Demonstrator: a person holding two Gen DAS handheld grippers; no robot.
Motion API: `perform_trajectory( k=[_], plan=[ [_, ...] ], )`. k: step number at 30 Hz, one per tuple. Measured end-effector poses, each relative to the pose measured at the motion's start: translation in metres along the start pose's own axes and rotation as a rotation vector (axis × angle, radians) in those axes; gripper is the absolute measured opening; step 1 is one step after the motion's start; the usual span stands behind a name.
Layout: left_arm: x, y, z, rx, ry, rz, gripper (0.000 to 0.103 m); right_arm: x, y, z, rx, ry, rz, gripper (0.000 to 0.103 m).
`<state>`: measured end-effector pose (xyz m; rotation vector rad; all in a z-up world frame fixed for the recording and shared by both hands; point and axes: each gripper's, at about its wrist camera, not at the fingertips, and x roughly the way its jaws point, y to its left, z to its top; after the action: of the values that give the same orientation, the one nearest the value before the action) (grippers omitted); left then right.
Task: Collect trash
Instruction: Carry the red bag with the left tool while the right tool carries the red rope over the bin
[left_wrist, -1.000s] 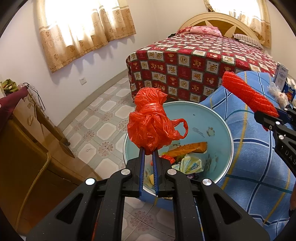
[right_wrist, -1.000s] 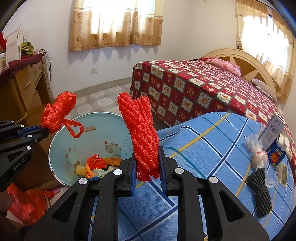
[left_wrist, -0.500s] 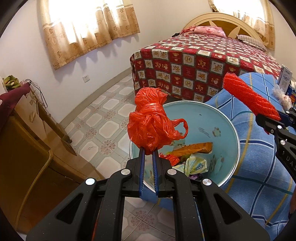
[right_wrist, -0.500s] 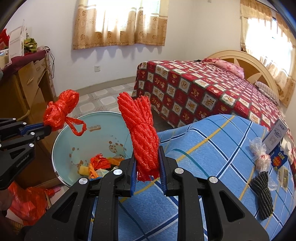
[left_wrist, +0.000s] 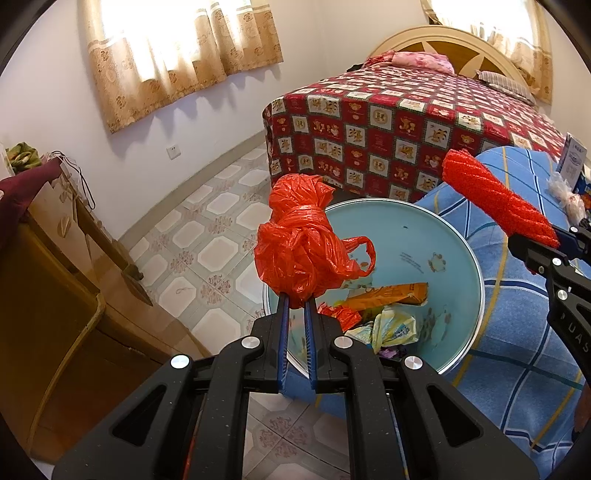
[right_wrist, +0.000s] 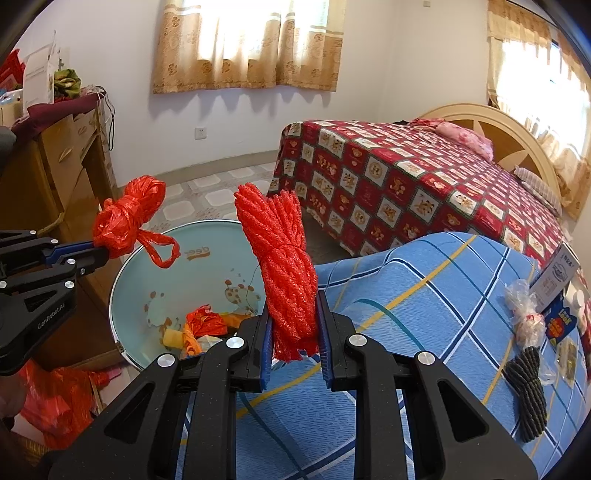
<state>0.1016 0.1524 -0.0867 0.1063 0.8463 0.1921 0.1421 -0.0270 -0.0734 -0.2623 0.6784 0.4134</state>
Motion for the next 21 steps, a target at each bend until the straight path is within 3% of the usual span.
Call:
perform_trajectory(
  k=[21],
  plan=[
    [-0.002, -0.006, 0.001, -0.001, 0.005, -0.008, 0.008, 0.005, 0.016, 0.0, -0.029, 0.011, 0.02, 0.022]
  ],
)
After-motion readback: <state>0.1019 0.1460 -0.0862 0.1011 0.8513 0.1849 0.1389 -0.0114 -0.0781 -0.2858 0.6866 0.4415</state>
